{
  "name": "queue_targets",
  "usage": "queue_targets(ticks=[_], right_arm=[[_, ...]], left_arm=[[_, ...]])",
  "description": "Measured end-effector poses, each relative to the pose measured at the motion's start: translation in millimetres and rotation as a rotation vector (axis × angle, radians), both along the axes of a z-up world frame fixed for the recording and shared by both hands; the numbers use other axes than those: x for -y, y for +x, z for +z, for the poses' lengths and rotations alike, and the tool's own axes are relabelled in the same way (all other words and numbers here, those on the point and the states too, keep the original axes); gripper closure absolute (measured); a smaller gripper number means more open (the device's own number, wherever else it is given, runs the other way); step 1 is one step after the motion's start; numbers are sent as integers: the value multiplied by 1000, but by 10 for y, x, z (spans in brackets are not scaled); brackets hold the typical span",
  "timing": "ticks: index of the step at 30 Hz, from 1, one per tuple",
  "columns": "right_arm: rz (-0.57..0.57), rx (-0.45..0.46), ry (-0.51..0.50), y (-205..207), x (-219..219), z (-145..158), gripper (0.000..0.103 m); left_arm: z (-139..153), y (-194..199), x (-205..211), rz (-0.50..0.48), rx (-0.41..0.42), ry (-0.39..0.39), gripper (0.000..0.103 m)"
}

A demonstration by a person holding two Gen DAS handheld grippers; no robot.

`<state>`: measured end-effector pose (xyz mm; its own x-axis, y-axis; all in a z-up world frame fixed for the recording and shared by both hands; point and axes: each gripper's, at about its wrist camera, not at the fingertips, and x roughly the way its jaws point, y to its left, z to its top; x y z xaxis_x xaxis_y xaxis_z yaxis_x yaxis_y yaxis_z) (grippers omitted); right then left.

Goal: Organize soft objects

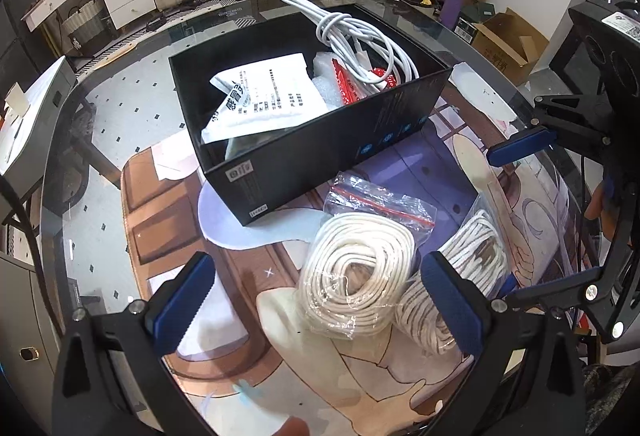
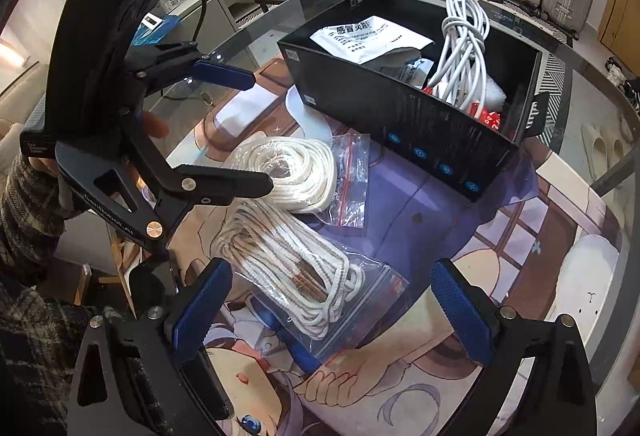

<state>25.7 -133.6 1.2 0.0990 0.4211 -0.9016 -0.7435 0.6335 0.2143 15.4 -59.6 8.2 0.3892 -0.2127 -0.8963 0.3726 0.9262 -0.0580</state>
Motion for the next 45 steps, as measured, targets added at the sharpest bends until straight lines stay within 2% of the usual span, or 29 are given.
queue_targets(ticks=[14,20,34,45], right_arm=[[118,12,-64,-130,-287,-203,2],[134,2,-82,-154,-318,-256,2],[172,51,-98,-207,-263,-22,2],[271,66,-128,-275,-337,-101,2]], left_arm=[[-174,-30,11,-33,-40,5,0],[-238,-22,55,-47,-50,7,0],[-324,42,114,-63,-77,-4,0],[-379,72,121,-75,-73,22,0]])
